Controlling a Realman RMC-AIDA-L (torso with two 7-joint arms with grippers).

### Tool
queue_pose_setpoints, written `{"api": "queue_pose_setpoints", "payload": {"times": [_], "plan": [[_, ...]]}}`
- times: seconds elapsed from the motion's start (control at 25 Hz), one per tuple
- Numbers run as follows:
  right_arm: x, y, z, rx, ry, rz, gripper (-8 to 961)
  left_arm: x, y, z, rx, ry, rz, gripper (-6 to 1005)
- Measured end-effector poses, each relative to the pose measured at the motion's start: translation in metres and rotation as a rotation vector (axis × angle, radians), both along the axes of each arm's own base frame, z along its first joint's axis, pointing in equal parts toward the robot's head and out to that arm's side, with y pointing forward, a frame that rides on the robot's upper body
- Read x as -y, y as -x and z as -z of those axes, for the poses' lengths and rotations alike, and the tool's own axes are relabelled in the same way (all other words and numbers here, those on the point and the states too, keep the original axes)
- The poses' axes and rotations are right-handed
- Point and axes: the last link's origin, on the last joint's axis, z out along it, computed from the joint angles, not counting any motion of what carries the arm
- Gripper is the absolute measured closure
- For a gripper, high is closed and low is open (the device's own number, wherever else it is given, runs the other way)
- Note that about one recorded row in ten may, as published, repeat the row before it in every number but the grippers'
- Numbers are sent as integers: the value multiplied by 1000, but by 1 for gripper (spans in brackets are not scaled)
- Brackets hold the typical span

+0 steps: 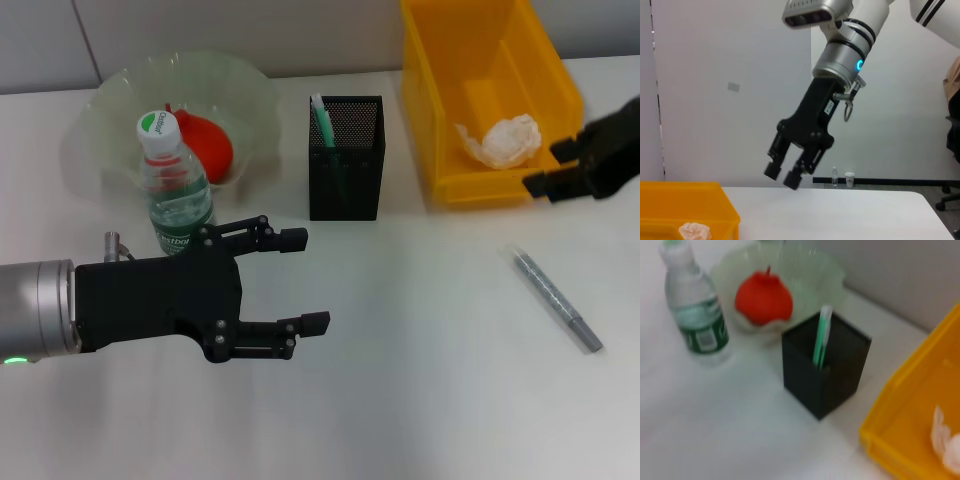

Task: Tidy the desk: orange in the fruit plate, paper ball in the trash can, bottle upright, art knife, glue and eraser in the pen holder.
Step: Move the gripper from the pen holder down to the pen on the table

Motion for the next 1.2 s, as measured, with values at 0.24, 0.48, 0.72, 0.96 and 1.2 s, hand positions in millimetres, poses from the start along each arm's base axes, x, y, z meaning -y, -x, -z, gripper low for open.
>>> {"api": "queue_pose_setpoints", "payload": {"times": [0.24,0.48,0.72,0.96,1.2], "plan": [[5,-12,5,50,52,80,456,0,-1,1,-1,3,7,172],[4,-27,14,55,98,151,457,0,-1,1,0,3,7,172],[-4,-44,22,47,102,209,457,0,-2,1,0,6,8,172],[-8,-55,29,51,107,249,457,0,-2,1,1,5,7,172],[-9,-60,32,41,111,275,456,0,-2,1,0,5,7,172]]}}
